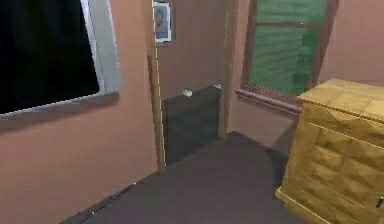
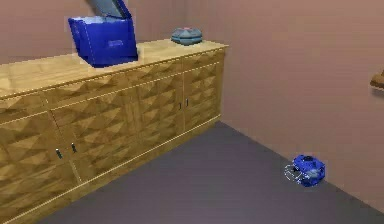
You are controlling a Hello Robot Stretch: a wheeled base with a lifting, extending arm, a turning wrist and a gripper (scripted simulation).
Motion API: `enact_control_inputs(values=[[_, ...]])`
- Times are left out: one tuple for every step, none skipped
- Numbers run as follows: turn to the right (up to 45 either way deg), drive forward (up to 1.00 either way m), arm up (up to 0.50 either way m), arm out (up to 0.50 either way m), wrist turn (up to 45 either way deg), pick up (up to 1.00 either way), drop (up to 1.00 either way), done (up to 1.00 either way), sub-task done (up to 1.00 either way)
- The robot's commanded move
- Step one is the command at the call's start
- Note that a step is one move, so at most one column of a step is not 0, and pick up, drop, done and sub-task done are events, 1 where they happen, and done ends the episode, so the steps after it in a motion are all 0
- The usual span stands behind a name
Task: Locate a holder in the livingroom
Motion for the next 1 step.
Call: enact_control_inputs(values=[[6.0, 0.0, 0.0, 0.0, 0.0, 0.0, 0.0, 0.0, 0.0]])
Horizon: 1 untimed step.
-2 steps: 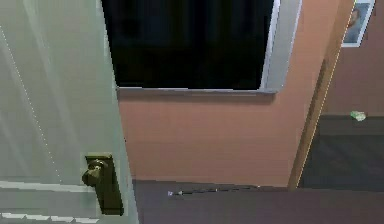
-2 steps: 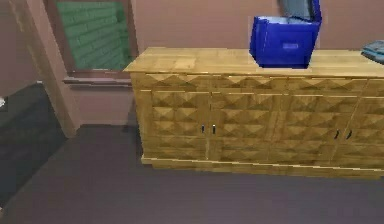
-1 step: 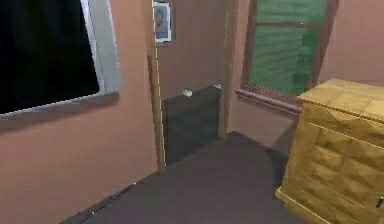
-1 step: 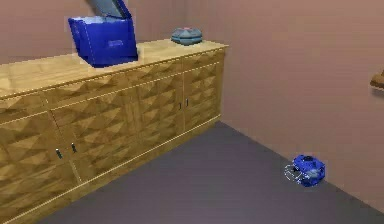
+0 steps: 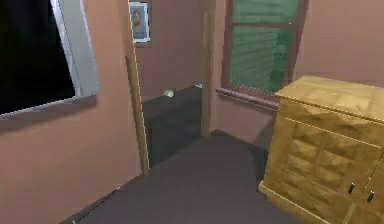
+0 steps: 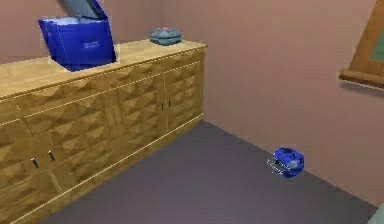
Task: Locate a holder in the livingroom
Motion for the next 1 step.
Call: enact_control_inputs(values=[[0.0, 1.0, 0.0, 0.0, 0.0, 0.0, 0.0, 0.0, 0.0]])
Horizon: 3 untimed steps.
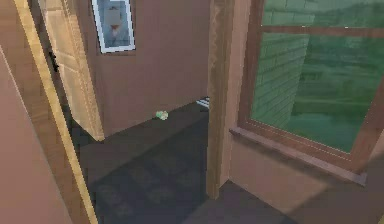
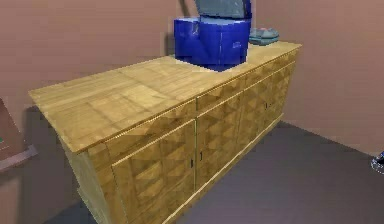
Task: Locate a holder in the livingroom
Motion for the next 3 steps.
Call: enact_control_inputs(values=[[3.0, 0.0, 0.0, 0.0, 0.0, 0.0, 0.0, 0.0, 0.0], [0.0, 0.75, 0.0, 0.0, 0.0, 0.0, 0.0, 0.0, 0.0], [-45.0, 0.0, 0.0, 0.0, 0.0, 0.0, 0.0, 0.0, 0.0]])
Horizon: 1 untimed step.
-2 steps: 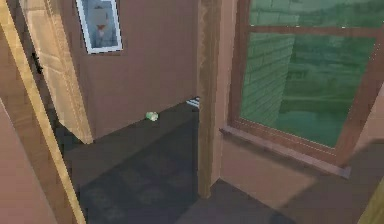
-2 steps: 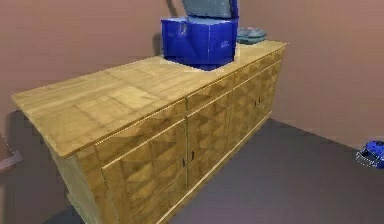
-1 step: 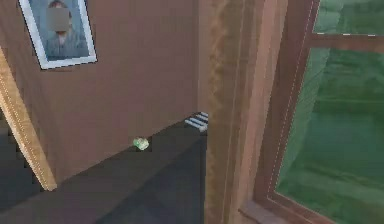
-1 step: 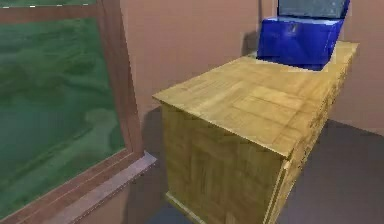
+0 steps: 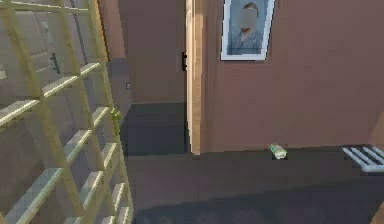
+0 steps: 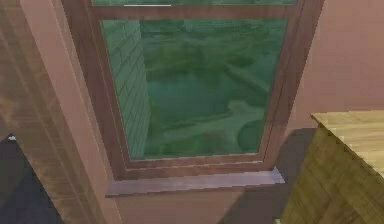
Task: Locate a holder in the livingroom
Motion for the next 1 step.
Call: enact_control_inputs(values=[[-6.0, 0.0, 0.0, 0.0, 0.0, 0.0, 0.0, 0.0, 0.0]])
